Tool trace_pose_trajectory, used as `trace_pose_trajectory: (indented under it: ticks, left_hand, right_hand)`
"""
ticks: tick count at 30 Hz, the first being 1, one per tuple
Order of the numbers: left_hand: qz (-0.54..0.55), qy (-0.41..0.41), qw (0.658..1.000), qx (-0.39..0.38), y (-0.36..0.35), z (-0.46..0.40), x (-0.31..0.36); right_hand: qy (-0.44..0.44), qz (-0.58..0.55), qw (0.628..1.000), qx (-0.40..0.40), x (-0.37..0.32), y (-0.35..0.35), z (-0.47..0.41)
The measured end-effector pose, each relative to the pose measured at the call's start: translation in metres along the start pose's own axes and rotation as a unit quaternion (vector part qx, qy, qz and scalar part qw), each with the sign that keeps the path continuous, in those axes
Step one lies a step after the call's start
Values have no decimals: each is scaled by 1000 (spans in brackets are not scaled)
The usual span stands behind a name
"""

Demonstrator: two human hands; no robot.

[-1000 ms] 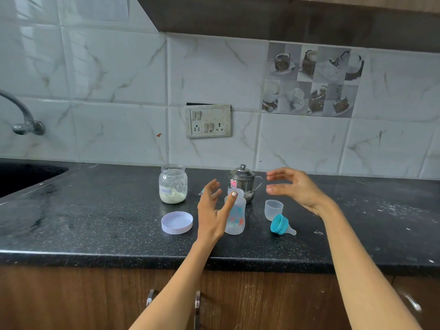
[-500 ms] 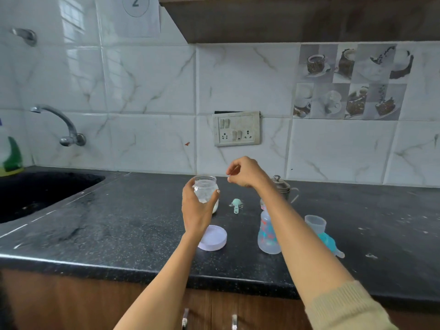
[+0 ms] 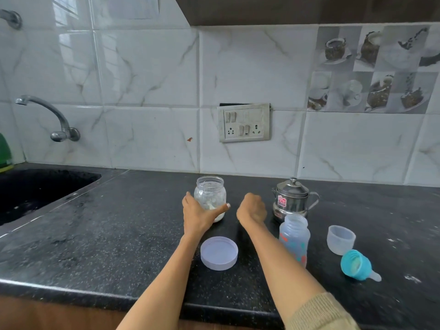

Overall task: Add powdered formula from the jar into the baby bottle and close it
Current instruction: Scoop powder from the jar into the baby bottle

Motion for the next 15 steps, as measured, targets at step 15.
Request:
trace_pose_trajectory:
  ticks: [15]
  left_hand:
    - [-1,-32,999,24,-6,-5,-10]
  right_hand:
    - [43,119,991,33,-3,-4,-2]
Point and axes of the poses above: each hand's wrist, its own z-axis away from the middle knuckle, its own y-axis out of the back of the hand, x = y × z, the point moved 4 cm from there along -z, towards the middle knuckle, and after that the axes turned 10 degrees about -y, right-handed, at the moved point
